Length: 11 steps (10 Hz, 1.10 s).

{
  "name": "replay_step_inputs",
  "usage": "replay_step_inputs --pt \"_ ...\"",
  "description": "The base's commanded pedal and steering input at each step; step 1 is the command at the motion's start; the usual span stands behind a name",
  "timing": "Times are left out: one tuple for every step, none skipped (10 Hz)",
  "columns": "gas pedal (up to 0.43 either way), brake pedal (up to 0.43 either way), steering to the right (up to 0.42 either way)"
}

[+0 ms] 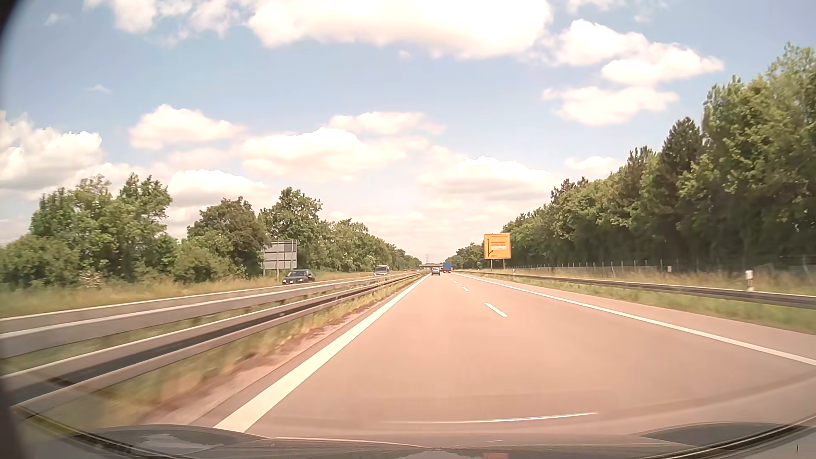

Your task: Follow the waypoints while adhering to traffic rules and regulations

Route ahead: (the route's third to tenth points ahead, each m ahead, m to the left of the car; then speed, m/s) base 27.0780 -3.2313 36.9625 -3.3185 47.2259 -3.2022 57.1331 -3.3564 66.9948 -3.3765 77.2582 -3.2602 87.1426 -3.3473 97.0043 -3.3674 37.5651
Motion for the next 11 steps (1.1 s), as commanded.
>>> replay_step_inputs --pt "0.37 0.012 0.0" --pt "0.378 0.012 -0.001" --pt "0.39 0.012 -0.001" --pt "0.39 0.012 -0.001" --pt "0.39 0.012 -0.001" --pt "0.398 0.006 -0.001" --pt "0.398 0.006 -0.001" --pt "0.398 0.012 -0.001" --pt "0.398 0.006 -0.001" --pt "0.398 0.012 -0.001" --pt "0.398 0.012 -0.001"
